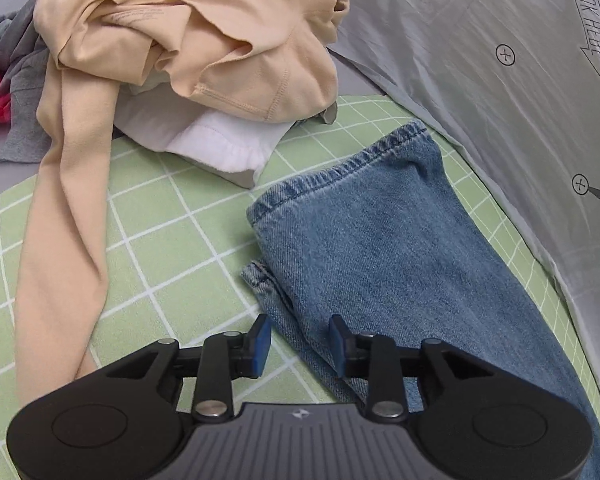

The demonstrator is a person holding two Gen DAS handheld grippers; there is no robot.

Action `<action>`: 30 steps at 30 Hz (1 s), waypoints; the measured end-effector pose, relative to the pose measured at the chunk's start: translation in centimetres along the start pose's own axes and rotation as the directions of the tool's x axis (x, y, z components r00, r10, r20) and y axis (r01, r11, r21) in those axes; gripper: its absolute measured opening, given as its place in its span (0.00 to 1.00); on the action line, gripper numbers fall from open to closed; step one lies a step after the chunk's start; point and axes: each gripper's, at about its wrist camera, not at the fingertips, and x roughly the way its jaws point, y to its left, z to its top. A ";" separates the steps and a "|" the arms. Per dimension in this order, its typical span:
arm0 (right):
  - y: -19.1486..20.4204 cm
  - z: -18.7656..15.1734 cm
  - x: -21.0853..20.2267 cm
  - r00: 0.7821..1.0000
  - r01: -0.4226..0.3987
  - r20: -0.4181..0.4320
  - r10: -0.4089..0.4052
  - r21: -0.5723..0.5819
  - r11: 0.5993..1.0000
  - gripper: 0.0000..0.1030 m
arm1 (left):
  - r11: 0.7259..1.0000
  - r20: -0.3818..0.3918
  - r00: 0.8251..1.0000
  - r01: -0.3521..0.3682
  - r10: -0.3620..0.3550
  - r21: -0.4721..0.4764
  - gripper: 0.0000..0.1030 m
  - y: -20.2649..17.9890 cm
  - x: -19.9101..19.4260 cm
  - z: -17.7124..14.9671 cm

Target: Fold clothes

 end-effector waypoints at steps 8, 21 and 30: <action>-1.1 2.7 2.8 1.000 -0.025 0.014 0.025 0.026 0.999 1.00 | 0.986 -0.026 0.998 -0.047 0.052 0.161 0.71 -3.5 1.0 -0.1; -2.4 0.8 -1.3 0.999 -0.012 0.037 0.014 -0.068 0.998 0.50 | 0.996 -0.074 0.996 -0.046 0.051 0.071 0.79 -1.9 0.6 0.1; -9.0 -3.5 -5.3 0.995 0.100 0.016 -0.099 -0.068 0.993 0.52 | 0.997 -0.114 0.993 0.017 -0.009 0.069 0.79 -0.8 -1.3 -1.5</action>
